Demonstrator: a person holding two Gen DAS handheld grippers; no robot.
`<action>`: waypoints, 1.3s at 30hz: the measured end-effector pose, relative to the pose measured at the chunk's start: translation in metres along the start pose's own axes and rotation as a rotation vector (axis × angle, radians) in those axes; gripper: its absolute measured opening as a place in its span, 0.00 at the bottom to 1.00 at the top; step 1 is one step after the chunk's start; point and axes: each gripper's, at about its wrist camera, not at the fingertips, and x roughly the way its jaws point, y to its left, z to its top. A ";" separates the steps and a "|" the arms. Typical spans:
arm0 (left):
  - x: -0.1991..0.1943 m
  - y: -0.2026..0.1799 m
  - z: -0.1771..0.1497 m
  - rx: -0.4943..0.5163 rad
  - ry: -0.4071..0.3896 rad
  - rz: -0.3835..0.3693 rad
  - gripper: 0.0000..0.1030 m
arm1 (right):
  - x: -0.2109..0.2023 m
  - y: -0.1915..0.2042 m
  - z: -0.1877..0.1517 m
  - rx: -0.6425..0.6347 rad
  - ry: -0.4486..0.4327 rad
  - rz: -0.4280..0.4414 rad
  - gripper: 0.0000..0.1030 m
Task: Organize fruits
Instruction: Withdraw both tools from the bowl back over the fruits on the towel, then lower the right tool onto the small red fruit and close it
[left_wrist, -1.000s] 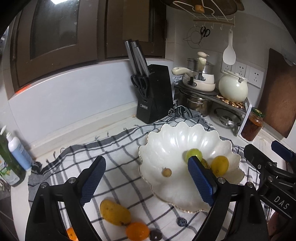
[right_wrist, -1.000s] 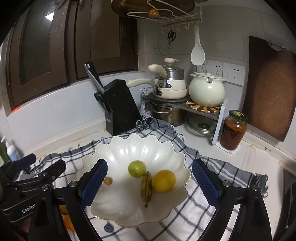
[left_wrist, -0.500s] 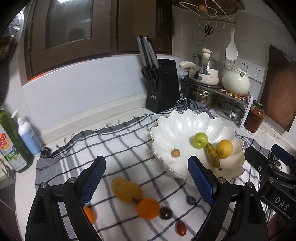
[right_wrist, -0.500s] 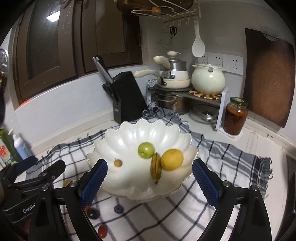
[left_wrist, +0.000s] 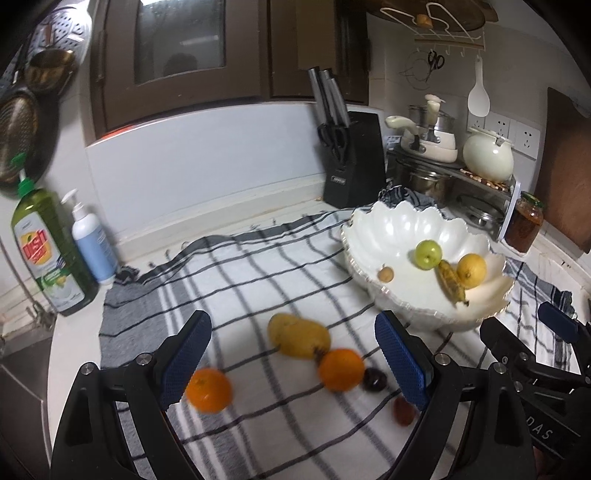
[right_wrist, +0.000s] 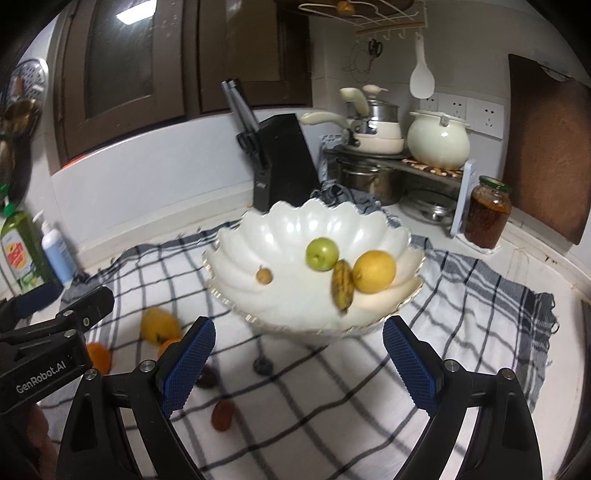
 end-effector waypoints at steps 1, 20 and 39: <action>-0.002 0.002 -0.003 -0.002 0.001 0.003 0.88 | 0.000 0.003 -0.004 -0.008 0.004 0.008 0.85; -0.006 0.043 -0.063 -0.068 0.048 0.063 0.88 | 0.033 0.047 -0.061 -0.088 0.135 0.117 0.39; 0.006 0.059 -0.077 -0.103 0.090 0.048 0.88 | 0.052 0.065 -0.077 -0.140 0.193 0.121 0.19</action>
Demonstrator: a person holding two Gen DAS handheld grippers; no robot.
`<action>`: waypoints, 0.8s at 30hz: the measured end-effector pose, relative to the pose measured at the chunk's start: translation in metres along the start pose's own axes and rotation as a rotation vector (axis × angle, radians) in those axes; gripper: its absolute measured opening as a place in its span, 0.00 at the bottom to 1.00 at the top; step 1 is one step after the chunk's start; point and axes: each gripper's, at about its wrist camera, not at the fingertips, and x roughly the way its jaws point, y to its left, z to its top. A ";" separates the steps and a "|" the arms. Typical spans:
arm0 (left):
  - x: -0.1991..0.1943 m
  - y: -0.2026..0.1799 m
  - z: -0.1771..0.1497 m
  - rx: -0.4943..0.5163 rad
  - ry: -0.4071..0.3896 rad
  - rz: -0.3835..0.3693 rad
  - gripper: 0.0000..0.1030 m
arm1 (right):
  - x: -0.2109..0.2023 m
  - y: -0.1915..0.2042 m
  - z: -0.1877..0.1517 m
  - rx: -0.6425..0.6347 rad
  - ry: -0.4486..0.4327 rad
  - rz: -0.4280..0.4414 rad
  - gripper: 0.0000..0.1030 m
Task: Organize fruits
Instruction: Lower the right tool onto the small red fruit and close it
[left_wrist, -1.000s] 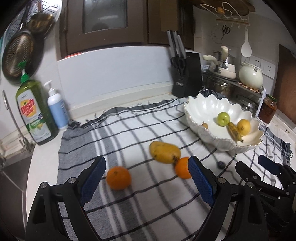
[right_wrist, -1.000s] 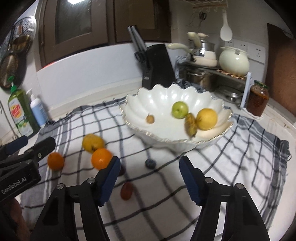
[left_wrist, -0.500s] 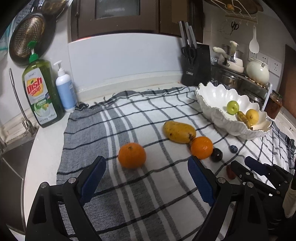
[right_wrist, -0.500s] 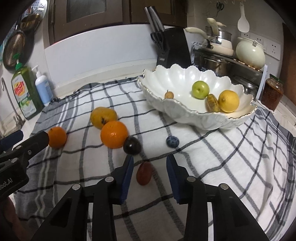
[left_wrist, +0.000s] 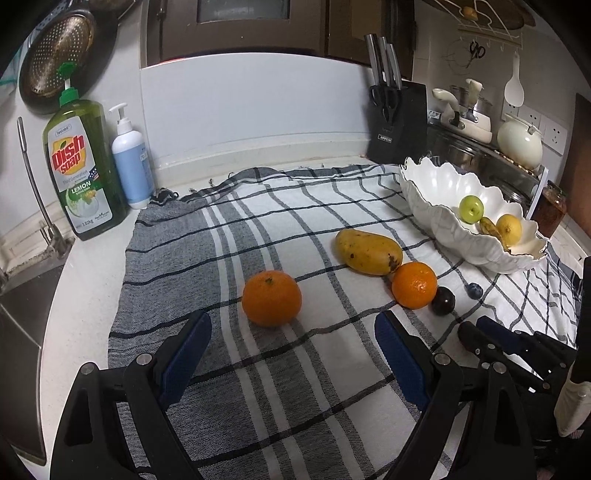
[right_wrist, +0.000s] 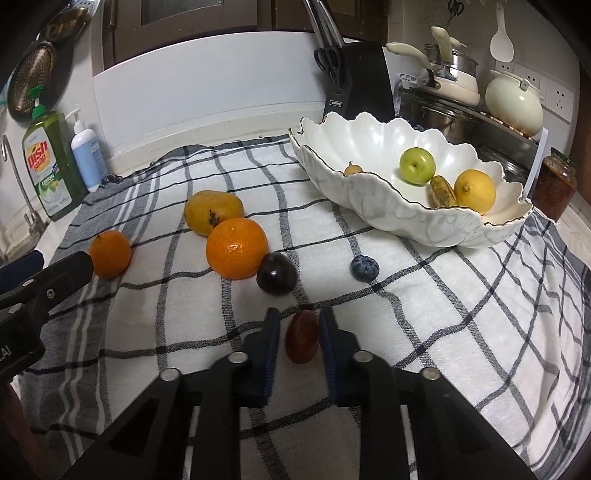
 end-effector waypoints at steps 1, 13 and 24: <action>0.000 0.000 0.000 0.001 0.002 0.000 0.88 | 0.000 0.000 0.000 0.000 0.000 0.000 0.19; 0.001 0.002 -0.001 -0.008 0.004 -0.006 0.88 | 0.006 0.002 -0.001 -0.025 0.041 -0.015 0.20; -0.003 -0.003 0.001 -0.006 -0.008 -0.011 0.88 | -0.003 -0.002 -0.002 0.006 0.029 0.031 0.20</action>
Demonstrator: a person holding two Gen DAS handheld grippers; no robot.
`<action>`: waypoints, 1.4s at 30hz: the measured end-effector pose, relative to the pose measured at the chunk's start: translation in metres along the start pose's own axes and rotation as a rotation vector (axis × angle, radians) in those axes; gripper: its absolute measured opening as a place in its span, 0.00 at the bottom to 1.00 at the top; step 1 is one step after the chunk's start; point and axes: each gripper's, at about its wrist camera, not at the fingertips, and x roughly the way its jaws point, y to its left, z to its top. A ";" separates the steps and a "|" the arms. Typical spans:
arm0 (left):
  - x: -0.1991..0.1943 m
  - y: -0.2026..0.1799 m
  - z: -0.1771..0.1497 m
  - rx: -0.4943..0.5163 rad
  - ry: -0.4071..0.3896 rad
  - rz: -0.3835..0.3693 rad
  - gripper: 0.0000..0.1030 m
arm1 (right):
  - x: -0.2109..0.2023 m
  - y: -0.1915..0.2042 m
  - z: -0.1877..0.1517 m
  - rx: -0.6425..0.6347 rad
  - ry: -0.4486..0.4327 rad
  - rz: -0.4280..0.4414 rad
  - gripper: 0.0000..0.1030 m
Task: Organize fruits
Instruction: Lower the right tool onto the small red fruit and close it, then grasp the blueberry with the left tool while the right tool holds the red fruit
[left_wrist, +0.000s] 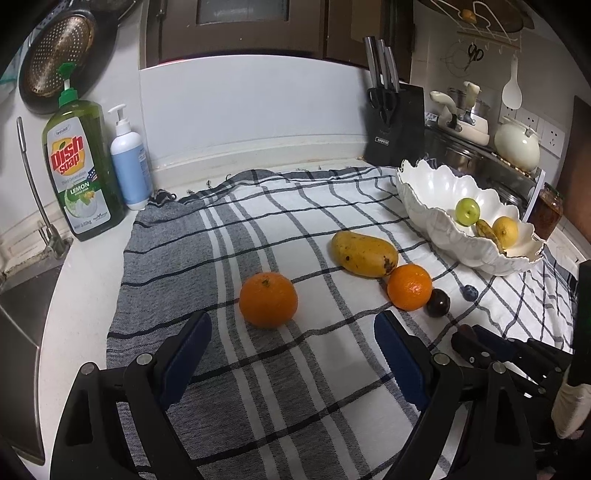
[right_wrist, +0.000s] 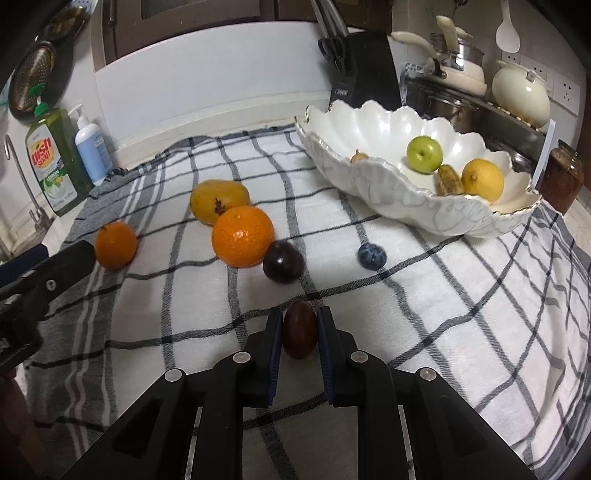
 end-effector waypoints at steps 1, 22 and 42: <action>0.000 -0.002 0.001 0.002 0.000 -0.002 0.88 | -0.004 -0.002 0.001 0.003 -0.009 -0.004 0.20; 0.028 -0.144 0.018 0.174 0.028 -0.230 0.76 | -0.061 -0.121 0.002 0.173 -0.117 -0.181 0.20; 0.081 -0.187 0.012 0.241 0.134 -0.246 0.41 | -0.040 -0.148 -0.001 0.215 -0.104 -0.164 0.20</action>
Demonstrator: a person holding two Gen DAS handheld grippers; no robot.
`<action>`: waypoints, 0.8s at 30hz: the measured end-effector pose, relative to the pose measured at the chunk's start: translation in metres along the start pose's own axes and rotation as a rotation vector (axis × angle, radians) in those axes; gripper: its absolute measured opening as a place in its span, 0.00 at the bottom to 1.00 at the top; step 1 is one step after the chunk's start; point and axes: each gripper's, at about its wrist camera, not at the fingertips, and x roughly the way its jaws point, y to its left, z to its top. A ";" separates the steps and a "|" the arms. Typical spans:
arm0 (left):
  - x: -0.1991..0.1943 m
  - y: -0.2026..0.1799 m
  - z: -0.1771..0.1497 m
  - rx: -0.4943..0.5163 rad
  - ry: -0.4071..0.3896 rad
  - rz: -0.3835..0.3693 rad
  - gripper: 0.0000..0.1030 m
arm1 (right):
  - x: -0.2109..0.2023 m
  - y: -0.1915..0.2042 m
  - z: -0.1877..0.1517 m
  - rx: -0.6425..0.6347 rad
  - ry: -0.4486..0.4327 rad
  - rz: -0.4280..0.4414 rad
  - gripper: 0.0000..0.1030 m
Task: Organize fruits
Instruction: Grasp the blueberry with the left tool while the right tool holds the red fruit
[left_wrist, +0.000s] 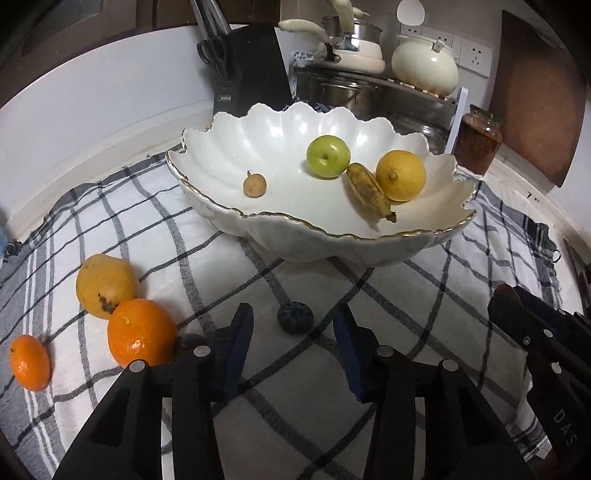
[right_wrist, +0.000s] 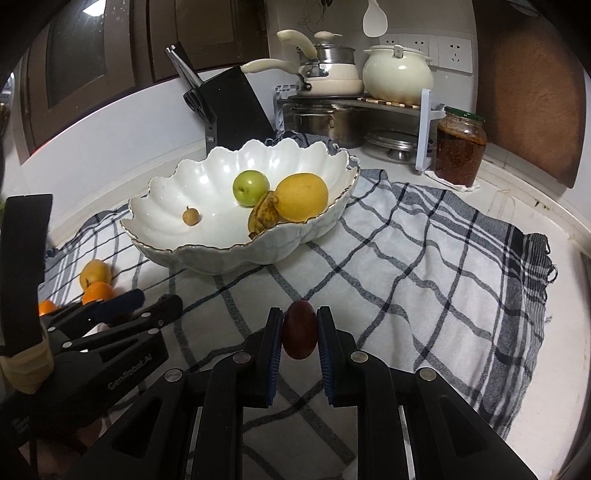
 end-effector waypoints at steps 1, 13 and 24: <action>0.002 0.000 0.001 0.003 0.008 -0.003 0.39 | 0.001 0.000 0.000 0.000 0.001 0.001 0.20; 0.014 -0.004 0.003 0.022 0.056 -0.005 0.21 | 0.008 -0.004 0.001 0.015 0.014 0.008 0.20; 0.000 0.000 0.004 0.021 0.024 -0.005 0.21 | 0.004 -0.003 0.002 0.019 0.009 0.020 0.20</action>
